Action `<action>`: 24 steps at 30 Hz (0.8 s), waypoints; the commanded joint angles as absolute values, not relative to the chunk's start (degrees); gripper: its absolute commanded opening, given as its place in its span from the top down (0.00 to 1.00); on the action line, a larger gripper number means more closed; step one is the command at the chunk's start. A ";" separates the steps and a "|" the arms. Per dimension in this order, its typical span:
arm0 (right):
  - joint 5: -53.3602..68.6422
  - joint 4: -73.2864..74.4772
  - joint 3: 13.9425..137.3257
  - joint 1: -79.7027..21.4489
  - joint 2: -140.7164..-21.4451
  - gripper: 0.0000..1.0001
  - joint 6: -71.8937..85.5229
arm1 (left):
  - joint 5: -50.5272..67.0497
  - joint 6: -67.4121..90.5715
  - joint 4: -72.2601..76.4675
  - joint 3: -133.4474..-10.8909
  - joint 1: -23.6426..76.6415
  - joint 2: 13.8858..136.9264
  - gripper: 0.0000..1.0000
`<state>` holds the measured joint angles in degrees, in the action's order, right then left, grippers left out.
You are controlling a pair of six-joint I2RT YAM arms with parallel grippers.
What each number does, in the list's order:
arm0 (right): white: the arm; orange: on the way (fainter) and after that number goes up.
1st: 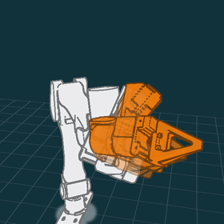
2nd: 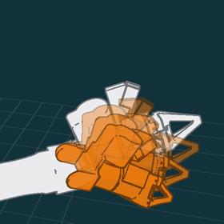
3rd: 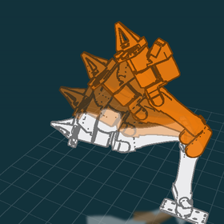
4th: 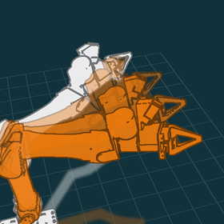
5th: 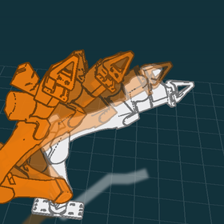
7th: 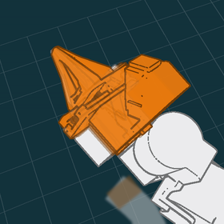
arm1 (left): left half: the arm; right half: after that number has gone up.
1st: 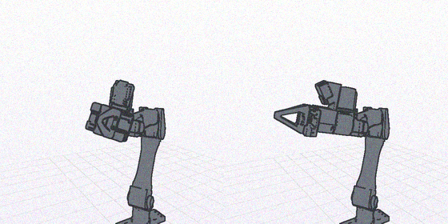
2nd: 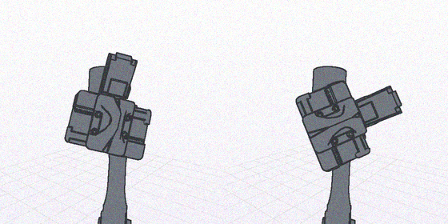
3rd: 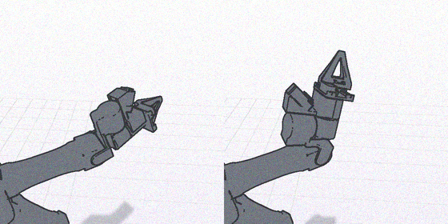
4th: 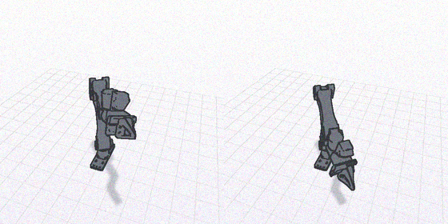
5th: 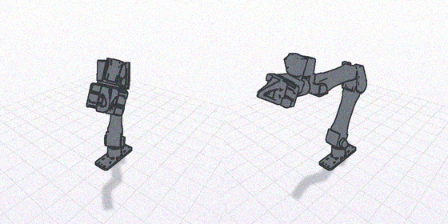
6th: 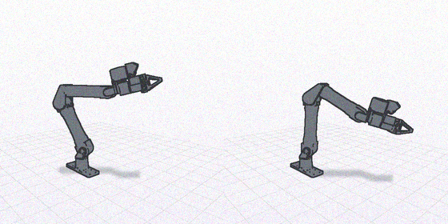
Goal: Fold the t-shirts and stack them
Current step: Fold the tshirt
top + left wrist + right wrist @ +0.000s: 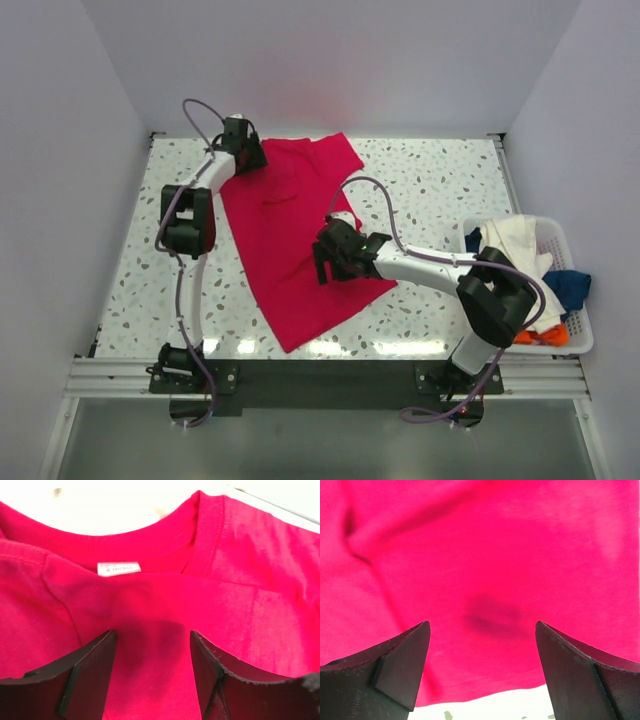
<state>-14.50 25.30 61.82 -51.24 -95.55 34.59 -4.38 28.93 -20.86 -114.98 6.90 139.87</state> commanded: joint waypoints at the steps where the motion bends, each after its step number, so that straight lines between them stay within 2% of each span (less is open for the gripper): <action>1: -17.48 24.78 60.91 -51.94 -96.06 0.11 31.55 | 6.76 25.84 -28.04 -120.57 8.79 146.86 0.33; 5: -19.51 25.84 60.03 -51.86 -98.96 0.11 33.39 | 10.45 26.98 -27.60 -125.06 8.88 149.67 0.31; 12: -18.11 26.63 56.61 -53.08 -100.11 0.12 38.58 | 13.18 29.53 -24.53 -125.16 8.88 150.56 0.30; 19: -14.43 27.51 53.53 -62.29 -97.56 0.12 44.37 | 15.03 30.23 -22.85 -124.28 8.88 149.85 0.30; 24: -11.87 27.77 53.26 -65.65 -95.98 0.12 46.58 | 16.26 29.62 -22.24 -124.28 8.88 148.89 0.25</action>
<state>-17.54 25.32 55.09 -64.12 -96.44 41.63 12.93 28.93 -19.66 -125.47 8.29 146.71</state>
